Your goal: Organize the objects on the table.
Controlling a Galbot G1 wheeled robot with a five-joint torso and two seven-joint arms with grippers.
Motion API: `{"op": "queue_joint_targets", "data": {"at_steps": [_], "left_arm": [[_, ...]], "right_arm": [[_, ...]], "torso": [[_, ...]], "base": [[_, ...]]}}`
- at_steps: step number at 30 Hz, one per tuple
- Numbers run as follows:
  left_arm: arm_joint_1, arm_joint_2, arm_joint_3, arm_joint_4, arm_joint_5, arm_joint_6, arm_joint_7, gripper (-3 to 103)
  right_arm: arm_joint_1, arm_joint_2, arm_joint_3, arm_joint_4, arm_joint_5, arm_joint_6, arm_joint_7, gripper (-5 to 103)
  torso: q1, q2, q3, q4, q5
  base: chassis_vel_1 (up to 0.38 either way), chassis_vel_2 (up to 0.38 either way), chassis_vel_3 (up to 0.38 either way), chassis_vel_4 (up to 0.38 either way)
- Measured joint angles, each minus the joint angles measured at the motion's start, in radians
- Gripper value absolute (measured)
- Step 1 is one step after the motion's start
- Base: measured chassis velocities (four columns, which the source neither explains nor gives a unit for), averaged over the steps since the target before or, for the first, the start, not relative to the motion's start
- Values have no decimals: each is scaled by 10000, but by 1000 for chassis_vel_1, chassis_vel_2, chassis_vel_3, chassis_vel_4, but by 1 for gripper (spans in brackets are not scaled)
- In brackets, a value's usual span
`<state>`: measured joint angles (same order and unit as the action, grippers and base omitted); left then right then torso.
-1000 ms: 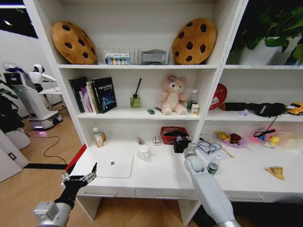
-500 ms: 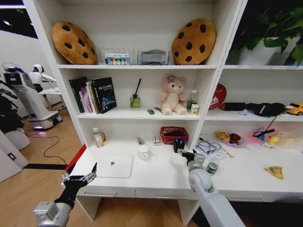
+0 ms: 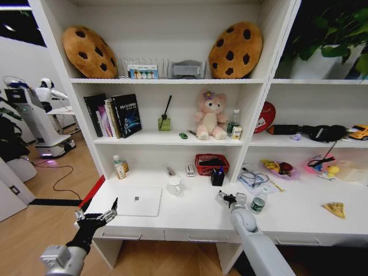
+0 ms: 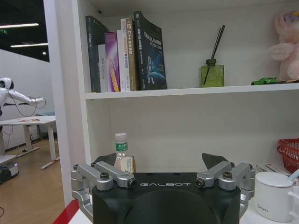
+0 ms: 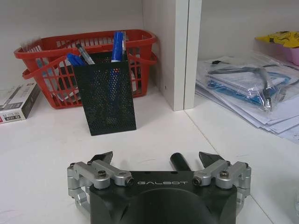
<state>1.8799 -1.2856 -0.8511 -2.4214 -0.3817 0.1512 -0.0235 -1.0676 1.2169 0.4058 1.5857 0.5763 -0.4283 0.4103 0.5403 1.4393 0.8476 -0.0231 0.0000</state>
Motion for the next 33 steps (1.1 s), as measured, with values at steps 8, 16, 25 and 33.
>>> {"op": "queue_joint_targets", "data": {"at_steps": [8,16,25,33], "left_arm": [[0,1,0,-1,0,0,0,100],[0,0,0,0,0,0,0,100],[0,0,0,0,0,0,0,100],[0,0,0,0,0,0,0,100]], "right_arm": [[-59,10,70,-168,-12,26,49,95],[-121,27,151,-257,-33,192,5,68],[-222,47,163,-269,-65,289,-175,40],[-316,73,173,-245,-68,293,-263,14]], "torso": [[0,1,0,0,-1],[-1,1,-1,-2,-4],[-1,1,-2,-1,-3],[-1,1,-1,0,-2]], "base": [[0,0,0,0],[0,0,0,0],[0,0,0,0],[0,0,0,0]]}}
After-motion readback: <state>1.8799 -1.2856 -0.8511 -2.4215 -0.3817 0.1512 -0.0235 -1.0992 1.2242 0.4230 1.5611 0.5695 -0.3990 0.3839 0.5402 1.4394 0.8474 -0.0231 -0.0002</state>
